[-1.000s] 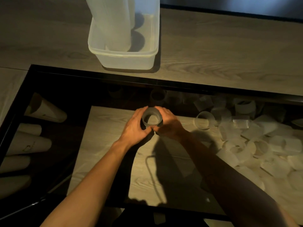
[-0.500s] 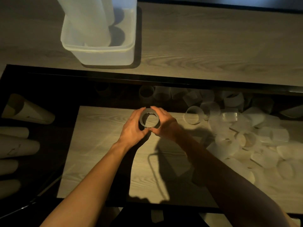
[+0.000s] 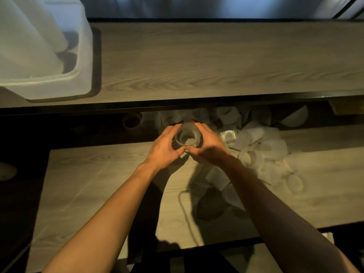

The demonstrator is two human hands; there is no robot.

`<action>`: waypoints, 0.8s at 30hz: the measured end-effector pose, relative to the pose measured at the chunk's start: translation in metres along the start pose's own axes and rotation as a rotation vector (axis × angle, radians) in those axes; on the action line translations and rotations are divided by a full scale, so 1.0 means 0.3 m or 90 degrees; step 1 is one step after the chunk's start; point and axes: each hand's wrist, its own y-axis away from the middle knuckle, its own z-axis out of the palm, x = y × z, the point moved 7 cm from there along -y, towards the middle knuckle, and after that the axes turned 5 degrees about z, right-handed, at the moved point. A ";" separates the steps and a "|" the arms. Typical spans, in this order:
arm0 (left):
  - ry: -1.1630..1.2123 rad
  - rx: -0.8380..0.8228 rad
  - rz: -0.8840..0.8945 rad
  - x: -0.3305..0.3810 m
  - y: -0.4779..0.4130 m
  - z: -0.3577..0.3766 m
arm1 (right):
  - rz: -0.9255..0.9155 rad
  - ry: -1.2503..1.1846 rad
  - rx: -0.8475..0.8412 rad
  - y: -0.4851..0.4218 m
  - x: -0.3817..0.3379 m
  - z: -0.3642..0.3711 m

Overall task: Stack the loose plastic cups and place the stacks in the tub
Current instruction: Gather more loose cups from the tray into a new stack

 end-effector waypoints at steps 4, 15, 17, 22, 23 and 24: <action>-0.009 -0.035 -0.003 0.019 -0.035 0.081 | 0.007 -0.008 0.017 0.023 0.078 -0.029; -0.005 -0.037 -0.054 -0.007 -0.065 0.147 | 0.108 -0.073 -0.072 -0.027 0.184 0.012; -0.008 -0.034 -0.064 -0.018 -0.063 0.146 | 0.128 -0.074 -0.089 -0.038 0.186 0.028; -0.029 -0.011 -0.089 -0.055 -0.061 0.134 | 0.134 -0.074 -0.101 -0.051 0.178 0.046; -0.030 -0.015 -0.094 -0.061 -0.061 0.135 | 0.137 -0.072 -0.106 -0.054 0.173 0.050; -0.029 -0.022 -0.099 -0.066 -0.060 0.137 | 0.140 -0.062 -0.113 -0.056 0.170 0.054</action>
